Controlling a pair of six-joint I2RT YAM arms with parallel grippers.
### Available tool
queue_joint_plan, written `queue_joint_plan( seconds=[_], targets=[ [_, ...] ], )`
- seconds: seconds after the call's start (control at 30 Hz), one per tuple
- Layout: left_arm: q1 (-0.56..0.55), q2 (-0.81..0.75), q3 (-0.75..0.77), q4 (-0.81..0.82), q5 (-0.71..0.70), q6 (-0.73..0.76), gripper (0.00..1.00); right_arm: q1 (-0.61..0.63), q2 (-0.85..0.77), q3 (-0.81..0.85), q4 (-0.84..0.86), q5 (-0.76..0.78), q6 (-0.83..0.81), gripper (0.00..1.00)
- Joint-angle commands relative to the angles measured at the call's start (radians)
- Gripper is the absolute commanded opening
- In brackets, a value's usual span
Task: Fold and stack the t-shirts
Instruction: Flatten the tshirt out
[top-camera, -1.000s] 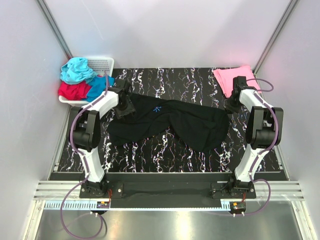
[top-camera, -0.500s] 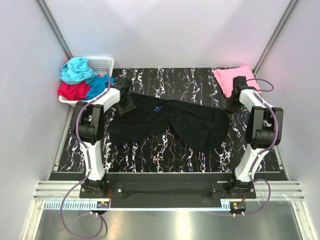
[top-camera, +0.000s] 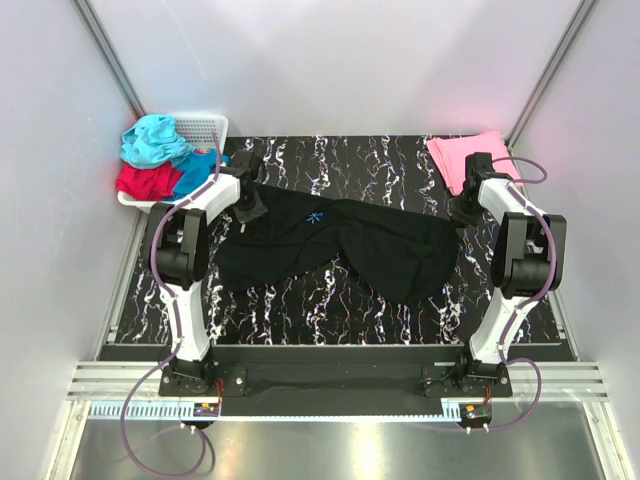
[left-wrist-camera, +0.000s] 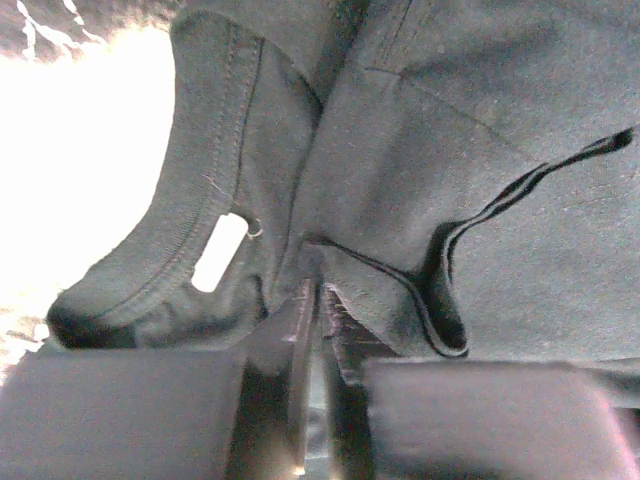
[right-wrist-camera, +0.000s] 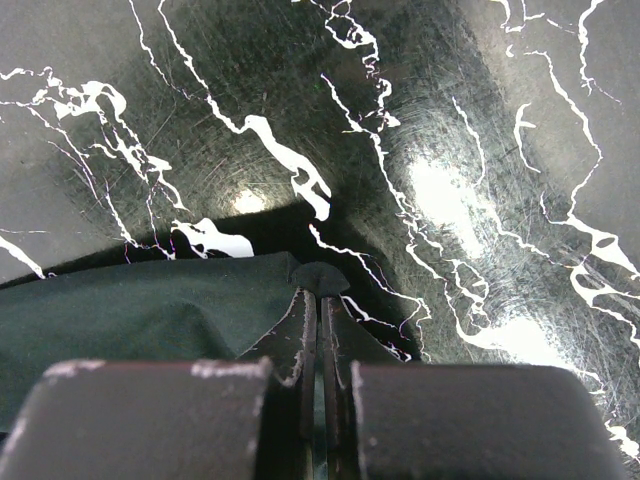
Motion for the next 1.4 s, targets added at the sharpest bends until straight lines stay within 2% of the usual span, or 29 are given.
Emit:
queue_joint_plan(
  seconds=[0.0,0.33,0.5,0.77,1.17,1.37],
  targets=[
    [-0.002,-0.065,0.029,0.015,-0.051,0.017,0.02,0.012,0.005,0.006,-0.011,0.027,-0.006,0.00],
    [-0.003,-0.107,0.017,0.009,-0.075,0.022,0.00,0.018,-0.021,0.000,-0.011,0.052,-0.009,0.00],
    [-0.005,-0.174,0.035,0.009,-0.120,0.035,0.00,0.022,-0.027,0.001,-0.014,0.061,-0.008,0.00],
    [-0.015,-0.245,0.051,0.001,-0.106,0.049,0.00,0.035,-0.024,-0.003,-0.012,0.066,-0.008,0.00],
    [-0.020,-0.220,0.054,0.000,-0.095,0.060,0.00,0.039,-0.021,-0.019,-0.014,0.058,-0.011,0.00],
    [-0.020,-0.249,0.084,-0.010,-0.109,0.078,0.00,0.048,-0.131,0.017,-0.038,0.122,-0.015,0.00]
  ],
)
